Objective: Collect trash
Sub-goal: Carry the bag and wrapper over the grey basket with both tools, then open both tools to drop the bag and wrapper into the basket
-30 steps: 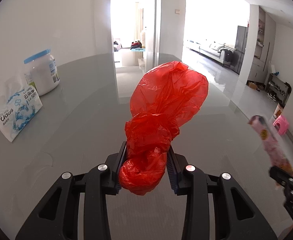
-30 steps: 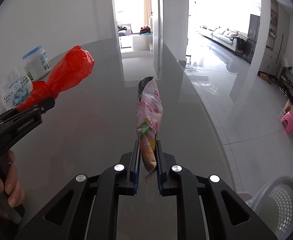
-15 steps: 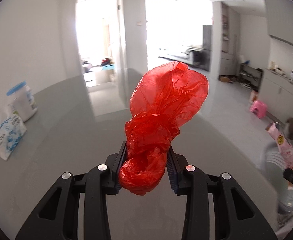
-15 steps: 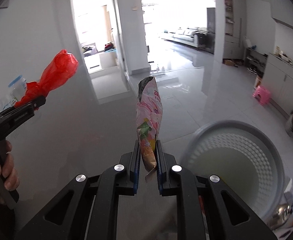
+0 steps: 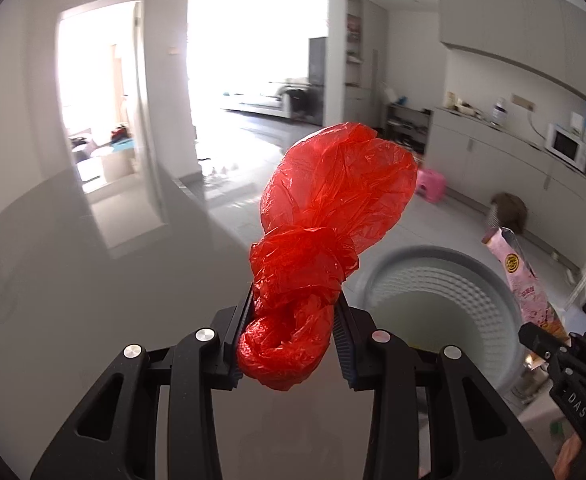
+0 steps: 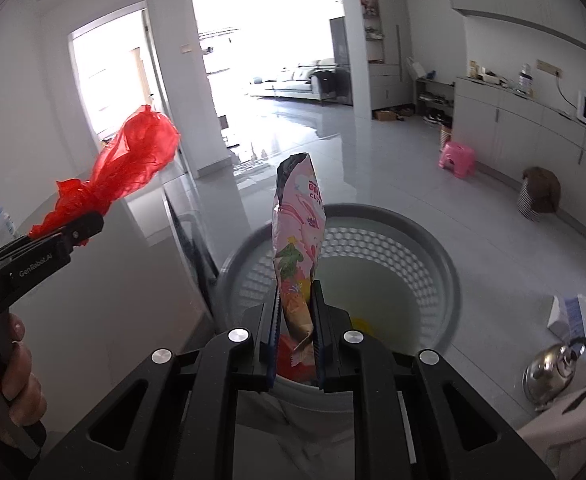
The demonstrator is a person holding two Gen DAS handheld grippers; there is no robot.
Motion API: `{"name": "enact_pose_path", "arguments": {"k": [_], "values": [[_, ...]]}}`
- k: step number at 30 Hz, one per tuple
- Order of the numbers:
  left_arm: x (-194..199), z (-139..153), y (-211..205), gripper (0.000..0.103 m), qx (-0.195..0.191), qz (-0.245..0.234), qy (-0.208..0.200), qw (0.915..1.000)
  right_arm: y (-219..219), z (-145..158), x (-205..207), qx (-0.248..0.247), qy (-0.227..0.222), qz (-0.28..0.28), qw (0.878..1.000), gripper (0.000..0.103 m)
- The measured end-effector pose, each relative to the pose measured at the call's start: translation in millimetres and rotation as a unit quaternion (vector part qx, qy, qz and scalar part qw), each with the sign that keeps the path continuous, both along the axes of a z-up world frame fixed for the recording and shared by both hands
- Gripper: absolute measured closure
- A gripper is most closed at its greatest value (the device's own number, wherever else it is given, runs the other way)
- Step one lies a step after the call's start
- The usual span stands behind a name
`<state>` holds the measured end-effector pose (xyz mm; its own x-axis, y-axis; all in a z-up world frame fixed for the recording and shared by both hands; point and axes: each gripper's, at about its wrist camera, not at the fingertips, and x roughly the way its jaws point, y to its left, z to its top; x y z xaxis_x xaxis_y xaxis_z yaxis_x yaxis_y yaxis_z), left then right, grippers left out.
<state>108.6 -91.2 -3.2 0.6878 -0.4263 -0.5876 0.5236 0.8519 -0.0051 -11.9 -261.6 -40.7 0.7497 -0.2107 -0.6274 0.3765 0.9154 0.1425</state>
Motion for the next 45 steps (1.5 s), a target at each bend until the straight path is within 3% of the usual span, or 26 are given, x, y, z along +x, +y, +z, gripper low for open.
{"name": "enact_pose_path", "arguments": {"k": [12, 24, 31, 33, 36, 45], "values": [[5.1, -35.7, -88.5, 0.067, 0.032, -0.079, 0.034, 0.9957, -47.4, -19.7, -33.2, 0.019, 0.019, -0.067, 0.997, 0.089], [16.8, -71.3, -101.0, 0.066, 0.06, -0.121, 0.092, 0.9865, -59.4, -38.8, 1.0, 0.04, 0.049, -0.076, 0.995, 0.089], [16.3, -69.5, -98.8, 0.063, 0.061, -0.117, 0.083, 0.9877, -56.2, -38.8, 15.2, 0.044, 0.054, -0.08, 0.994, 0.087], [15.0, -69.6, -95.2, 0.054, 0.06, -0.114, 0.081, 0.9883, -56.8, -36.3, 16.1, 0.044, 0.047, -0.083, 0.994, 0.082], [13.2, -66.7, -90.2, 0.043, 0.056, -0.108, 0.073, 0.9899, -58.0, -34.8, 12.5, 0.043, 0.038, -0.089, 0.994, 0.06], [12.7, -63.4, -91.0, 0.032, 0.058, -0.098, 0.061, 0.9916, -55.6, -30.9, 3.5, 0.038, 0.028, -0.101, 0.994, 0.051]]}}
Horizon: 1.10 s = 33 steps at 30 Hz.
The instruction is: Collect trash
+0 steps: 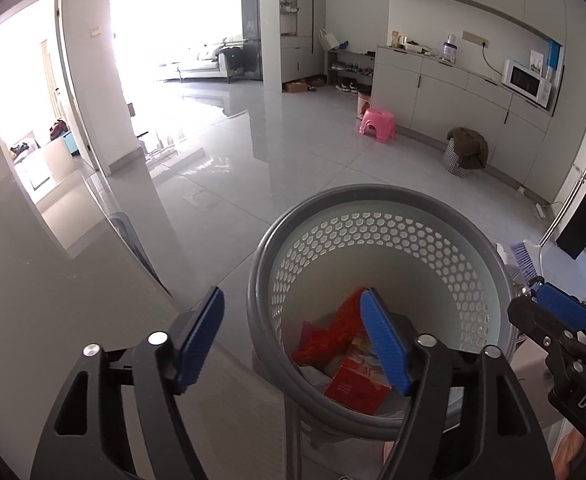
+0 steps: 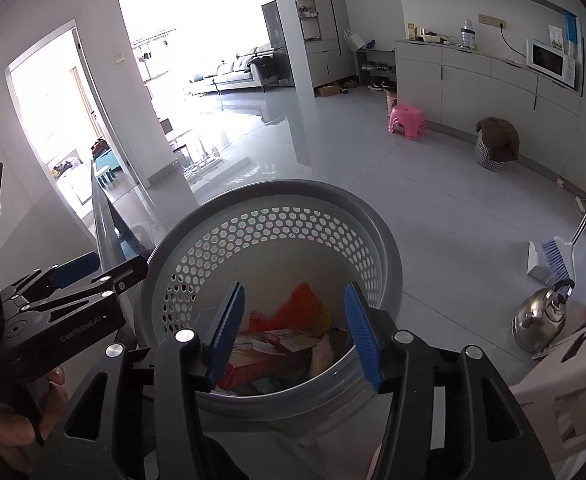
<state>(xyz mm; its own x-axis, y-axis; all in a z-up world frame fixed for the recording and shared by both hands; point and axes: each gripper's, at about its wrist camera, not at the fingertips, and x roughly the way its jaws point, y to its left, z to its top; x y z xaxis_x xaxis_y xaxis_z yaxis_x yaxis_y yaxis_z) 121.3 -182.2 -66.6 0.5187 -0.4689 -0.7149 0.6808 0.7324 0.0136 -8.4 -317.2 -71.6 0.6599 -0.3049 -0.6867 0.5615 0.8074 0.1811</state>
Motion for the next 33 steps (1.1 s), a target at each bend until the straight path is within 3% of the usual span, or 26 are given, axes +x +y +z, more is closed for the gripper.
{"name": "enact_pose_path", "arguments": {"k": [21, 33], "values": [[4.8, 2.5, -2.3, 0.026, 0.006, 0.002, 0.005, 1.0, 0.2, -1.0, -3.7, -0.004, 0.006, -0.029, 1.0, 0.033], [-0.6, 18.8, 3.7, 0.02, 0.003, -0.003, -0.011, 0.9999, -0.9, 11.1, -7.7, -0.014, 0.005, -0.035, 0.999, 0.031]]}}
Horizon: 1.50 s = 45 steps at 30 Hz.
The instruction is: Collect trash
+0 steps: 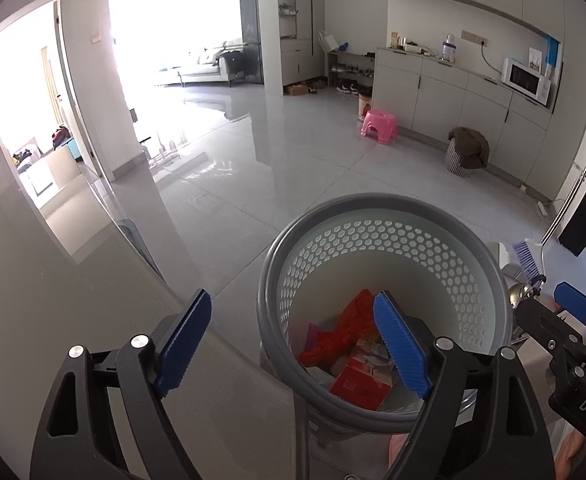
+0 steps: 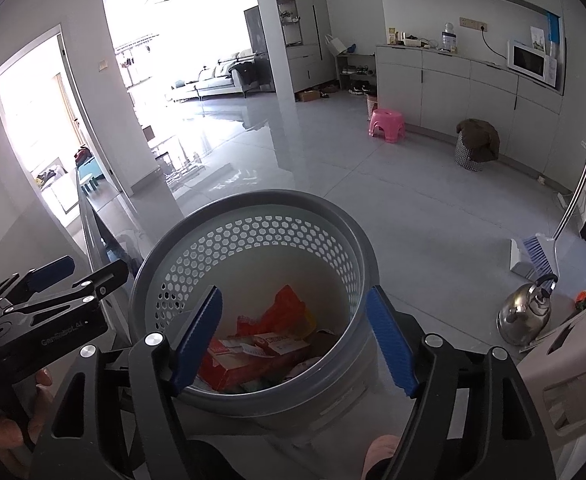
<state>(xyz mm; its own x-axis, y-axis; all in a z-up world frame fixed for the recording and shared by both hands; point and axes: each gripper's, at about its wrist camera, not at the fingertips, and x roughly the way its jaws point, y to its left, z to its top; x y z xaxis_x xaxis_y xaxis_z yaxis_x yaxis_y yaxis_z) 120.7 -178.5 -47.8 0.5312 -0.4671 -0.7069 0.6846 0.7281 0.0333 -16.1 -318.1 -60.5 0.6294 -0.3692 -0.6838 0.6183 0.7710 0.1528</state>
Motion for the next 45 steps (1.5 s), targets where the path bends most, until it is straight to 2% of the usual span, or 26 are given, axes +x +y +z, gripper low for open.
{"name": "enact_pose_path", "arguments": {"k": [20, 45], "values": [[-5.5, 26.7, 14.7, 0.007, -0.021, 0.006, -0.026, 0.9994, 8.9, 16.4, -11.7, -0.005, -0.01, -0.014, 1.0, 0.03], [-3.8, 28.5, 13.0, 0.006, -0.01, 0.022, -0.028, 0.9993, 5.7, 13.7, -16.6, 0.008, -0.015, -0.025, 1.0, 0.028]]}}
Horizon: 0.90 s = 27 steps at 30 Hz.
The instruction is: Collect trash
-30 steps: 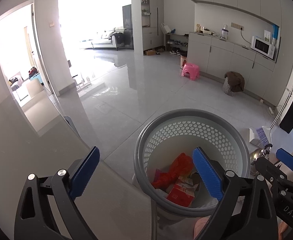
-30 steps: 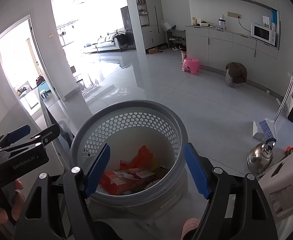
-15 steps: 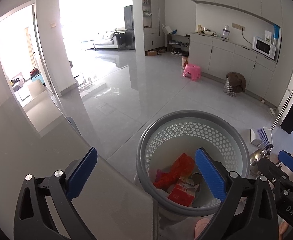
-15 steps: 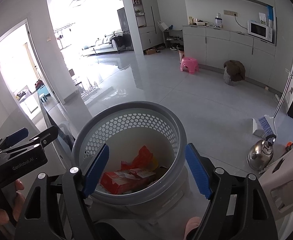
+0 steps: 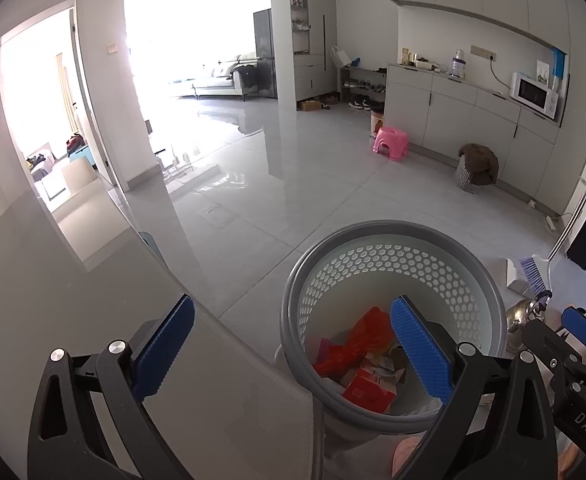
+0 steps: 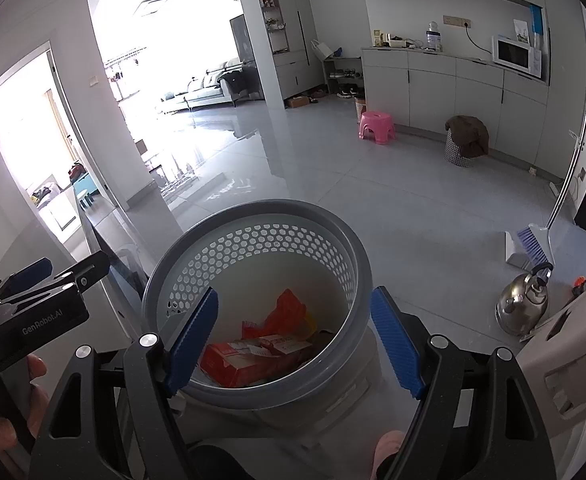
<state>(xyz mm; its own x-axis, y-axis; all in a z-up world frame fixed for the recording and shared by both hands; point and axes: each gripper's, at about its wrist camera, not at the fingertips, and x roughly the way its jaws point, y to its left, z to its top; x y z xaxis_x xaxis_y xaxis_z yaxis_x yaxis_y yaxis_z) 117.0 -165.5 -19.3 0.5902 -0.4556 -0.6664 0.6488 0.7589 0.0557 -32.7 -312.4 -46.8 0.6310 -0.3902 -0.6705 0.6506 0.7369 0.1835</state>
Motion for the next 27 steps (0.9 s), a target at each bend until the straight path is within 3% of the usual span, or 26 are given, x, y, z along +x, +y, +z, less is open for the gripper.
{"name": "enact_pose_path", "arguments": {"k": [27], "values": [[1.1, 1.3, 1.5, 0.006, 0.005, 0.01, -0.001, 0.9999, 0.1, -1.1, -0.9, 0.001, 0.0, 0.0, 1.0, 0.028]]}}
